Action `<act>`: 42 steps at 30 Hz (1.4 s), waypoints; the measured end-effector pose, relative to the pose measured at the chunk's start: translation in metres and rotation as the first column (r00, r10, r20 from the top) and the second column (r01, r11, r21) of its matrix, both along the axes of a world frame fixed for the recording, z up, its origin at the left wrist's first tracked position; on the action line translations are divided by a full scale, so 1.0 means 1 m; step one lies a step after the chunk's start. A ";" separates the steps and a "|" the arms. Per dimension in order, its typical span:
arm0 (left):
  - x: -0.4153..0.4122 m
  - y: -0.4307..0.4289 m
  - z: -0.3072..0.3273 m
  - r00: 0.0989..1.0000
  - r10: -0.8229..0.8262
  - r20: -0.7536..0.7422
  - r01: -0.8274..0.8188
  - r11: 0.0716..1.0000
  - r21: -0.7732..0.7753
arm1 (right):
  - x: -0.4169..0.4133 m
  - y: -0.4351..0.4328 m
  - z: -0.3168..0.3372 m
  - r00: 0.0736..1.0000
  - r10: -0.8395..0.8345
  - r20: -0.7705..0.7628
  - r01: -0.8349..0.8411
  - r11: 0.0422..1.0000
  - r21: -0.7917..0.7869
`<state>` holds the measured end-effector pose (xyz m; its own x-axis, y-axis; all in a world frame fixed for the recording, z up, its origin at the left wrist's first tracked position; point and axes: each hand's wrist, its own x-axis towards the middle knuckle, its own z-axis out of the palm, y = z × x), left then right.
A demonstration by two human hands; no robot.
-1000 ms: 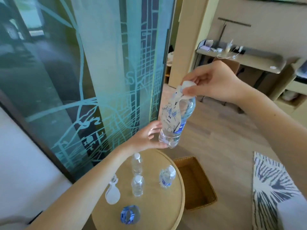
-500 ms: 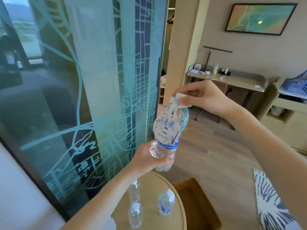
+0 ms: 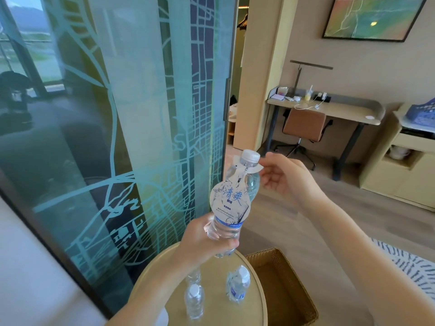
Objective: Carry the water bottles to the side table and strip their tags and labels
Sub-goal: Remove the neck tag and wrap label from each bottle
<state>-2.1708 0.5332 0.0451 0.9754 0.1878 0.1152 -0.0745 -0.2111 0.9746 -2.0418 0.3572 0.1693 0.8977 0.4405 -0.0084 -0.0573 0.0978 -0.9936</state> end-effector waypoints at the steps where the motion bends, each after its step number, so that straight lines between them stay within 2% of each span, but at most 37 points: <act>1: -0.001 0.000 -0.001 1.000 0.009 0.001 -0.009 1.000 0.002 | -0.002 0.000 -0.001 1.000 -0.008 0.008 0.008 1.000 0.016; 3: -0.003 0.000 -0.002 1.000 0.022 0.002 -0.023 1.000 0.010 | -0.005 -0.001 -0.003 0.997 -0.025 0.077 0.024 1.000 0.014; 6: -0.006 -0.001 -0.004 0.999 0.037 0.012 -0.037 0.999 0.023 | -0.013 -0.004 -0.008 0.970 -0.034 0.239 0.063 0.992 -0.113; 9: -0.009 -0.002 -0.007 0.997 0.070 0.022 -0.071 0.997 0.035 | -0.017 -0.006 -0.009 0.964 -0.005 0.265 0.052 0.984 -0.171; 11: -0.011 -0.002 -0.007 0.995 0.091 0.033 -0.092 0.995 0.038 | -0.020 -0.006 -0.008 0.977 0.005 0.213 0.023 0.992 -0.126; 17: -0.017 -0.003 -0.009 0.993 0.114 0.028 -0.115 0.993 0.024 | -0.021 0.000 -0.004 0.992 0.011 -0.124 0.000 0.996 0.086; 20: -0.021 -0.005 -0.008 0.993 0.115 0.031 -0.115 0.993 0.020 | -0.022 0.002 0.004 0.892 0.082 -0.445 0.037 0.967 0.252; 22: -0.023 -0.005 -0.008 0.993 0.112 0.030 -0.113 0.994 0.015 | -0.023 0.002 0.008 0.827 0.127 -0.547 0.036 0.960 0.277; 31: -0.030 -0.005 -0.008 0.994 0.111 0.024 -0.111 0.994 0.016 | -0.022 0.006 0.019 0.859 0.125 -0.496 -0.027 0.980 0.200; 37: -0.034 -0.001 -0.011 0.993 0.117 0.013 -0.117 0.993 0.021 | -0.028 0.006 0.020 0.902 0.159 -0.402 -0.072 0.972 0.223; 42: -0.038 0.000 -0.013 0.989 0.140 0.038 -0.142 0.987 0.071 | -0.032 0.003 0.018 0.849 0.183 -0.496 -0.092 0.975 0.201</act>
